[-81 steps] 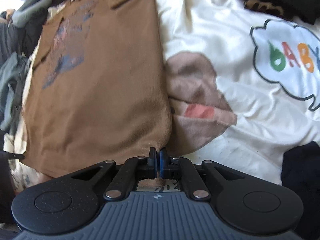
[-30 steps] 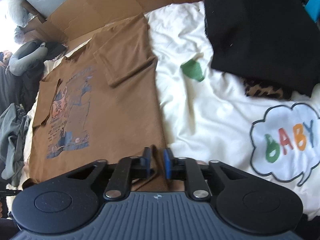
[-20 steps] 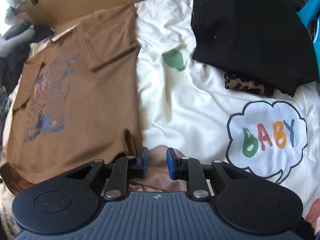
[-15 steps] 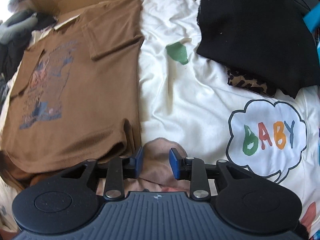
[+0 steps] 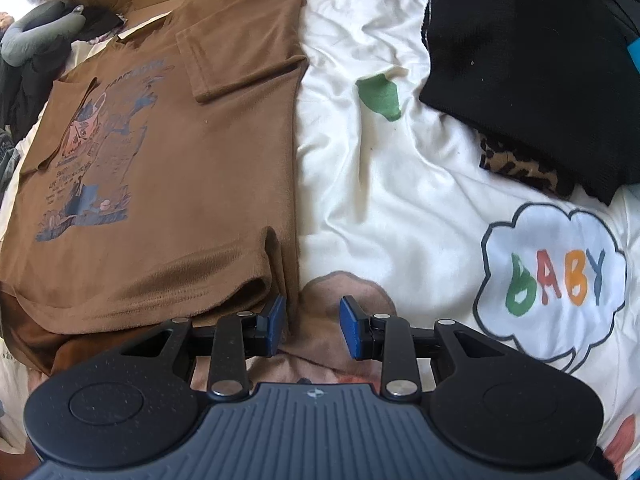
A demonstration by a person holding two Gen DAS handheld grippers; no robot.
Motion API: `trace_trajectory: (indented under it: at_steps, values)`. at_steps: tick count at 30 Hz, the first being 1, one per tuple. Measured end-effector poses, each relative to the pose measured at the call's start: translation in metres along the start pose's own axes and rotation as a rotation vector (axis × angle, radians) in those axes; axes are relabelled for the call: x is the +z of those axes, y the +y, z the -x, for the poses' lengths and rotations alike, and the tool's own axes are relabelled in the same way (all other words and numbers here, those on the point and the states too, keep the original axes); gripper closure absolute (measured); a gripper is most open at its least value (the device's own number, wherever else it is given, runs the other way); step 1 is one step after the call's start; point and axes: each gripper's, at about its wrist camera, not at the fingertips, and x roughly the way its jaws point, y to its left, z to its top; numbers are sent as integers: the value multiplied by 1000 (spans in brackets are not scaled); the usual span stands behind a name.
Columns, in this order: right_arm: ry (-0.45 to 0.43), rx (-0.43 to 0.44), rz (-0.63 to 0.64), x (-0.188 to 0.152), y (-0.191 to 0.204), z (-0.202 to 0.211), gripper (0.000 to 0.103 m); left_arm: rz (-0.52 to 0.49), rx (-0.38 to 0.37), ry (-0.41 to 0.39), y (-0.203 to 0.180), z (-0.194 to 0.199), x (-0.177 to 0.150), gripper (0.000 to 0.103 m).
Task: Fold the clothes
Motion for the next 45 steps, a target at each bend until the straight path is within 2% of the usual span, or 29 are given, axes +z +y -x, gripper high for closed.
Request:
trace_trajectory:
  at_steps: [4,7,11,15,19,24,41,42,43,45]
  values:
    - [-16,-25,30,5,-1,2,64,70,20,-43,16,8,-3,100]
    - [-13,-33,55,7,-2,1,64,142,16,-56,30,9,-6,100]
    - [6,-24,113,3,5,-5,64,185,20,-57,38,8,-9,100]
    - [4,7,146,4,15,-8,64,187,27,-52,36,7,-8,100]
    - [-24,20,154,11,23,-11,59,195,31,-51,35,6,-7,100]
    - [-26,42,190,22,34,-25,59,244,19,-62,40,8,-7,100]
    - [-61,82,352,41,68,-51,60,245,25,-44,37,4,-13,99]
    - [-58,84,365,40,70,-52,70,244,25,-47,36,5,-13,99]
    - [-59,88,370,39,70,-52,85,243,25,-50,36,6,-14,99]
    - [-65,93,372,38,71,-51,96,247,30,-58,37,9,-14,99]
